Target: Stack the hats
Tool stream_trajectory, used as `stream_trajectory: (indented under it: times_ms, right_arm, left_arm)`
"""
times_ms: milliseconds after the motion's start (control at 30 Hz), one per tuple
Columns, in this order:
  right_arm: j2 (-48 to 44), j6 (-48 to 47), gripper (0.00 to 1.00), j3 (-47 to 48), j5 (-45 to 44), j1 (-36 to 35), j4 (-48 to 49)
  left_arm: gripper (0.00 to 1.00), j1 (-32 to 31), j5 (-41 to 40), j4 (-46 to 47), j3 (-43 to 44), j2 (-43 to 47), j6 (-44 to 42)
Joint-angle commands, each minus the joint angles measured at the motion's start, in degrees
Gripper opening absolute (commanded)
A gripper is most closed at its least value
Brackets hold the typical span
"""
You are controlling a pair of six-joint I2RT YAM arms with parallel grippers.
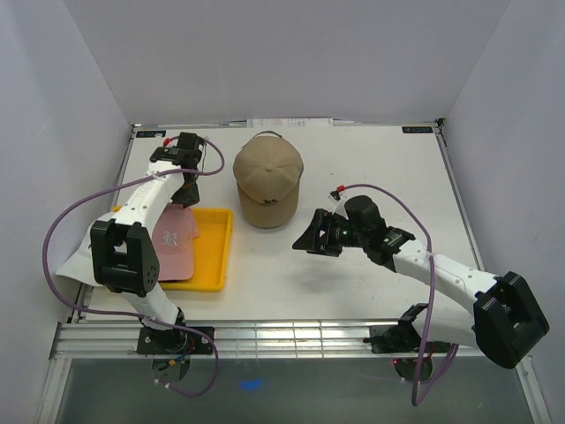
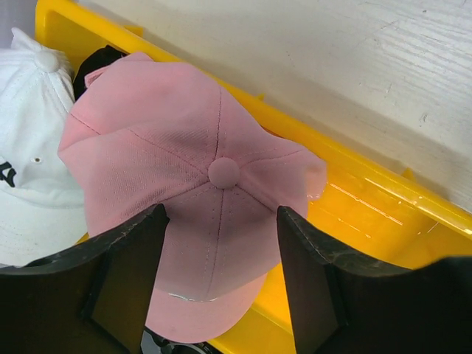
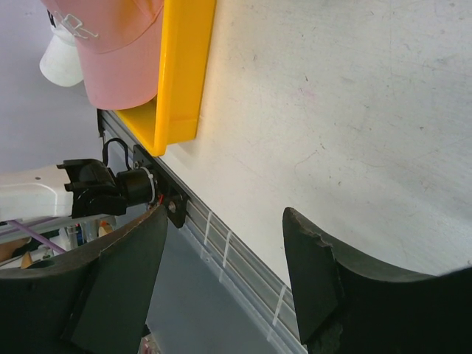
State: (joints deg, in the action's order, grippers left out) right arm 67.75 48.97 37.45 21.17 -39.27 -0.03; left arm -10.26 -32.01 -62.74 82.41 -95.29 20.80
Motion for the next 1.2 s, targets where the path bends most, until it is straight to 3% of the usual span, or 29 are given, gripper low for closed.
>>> stream_trajectory:
  times_ms: [0, 167, 267, 300, 533, 633, 1167]
  right_arm:
    - [-1.39, -0.72, 0.70, -0.98, 0.63, -0.02, 1.26]
    - [-1.65, -0.28, 0.69, -1.68, 0.63, -0.02, 1.79]
    - [-1.83, -0.10, 0.69, -1.77, 0.45, -0.02, 1.88]
    - [-2.00, -0.10, 0.69, -1.77, 0.45, -0.02, 1.88]
    - [-2.00, 0.34, 0.69, -1.94, 0.36, -0.02, 2.14]
    - [-2.00, 0.42, 0.69, -1.86, 0.37, -0.02, 2.32]
    - [-1.21, -0.72, 0.69, 0.34, -0.51, -0.02, 0.47]
  left_arm:
    - [0.71, -0.11, -2.36, 0.16, -0.94, 0.63, -0.14]
    - [0.54, -0.11, -1.83, 0.16, -1.20, 0.89, 0.12]
    - [0.37, -0.11, -1.92, -0.10, -1.11, 0.89, 0.03]
    - [0.26, -0.11, -1.92, -0.36, -0.94, 0.98, 0.12]
    - [0.05, -0.20, -1.74, -2.38, 1.08, 2.56, 0.03]
    - [0.00, -0.11, -1.04, -3.44, 3.36, 3.17, 0.12]
    - [0.00, -0.11, 4.76, -12.05, 20.76, 6.51, 4.77]
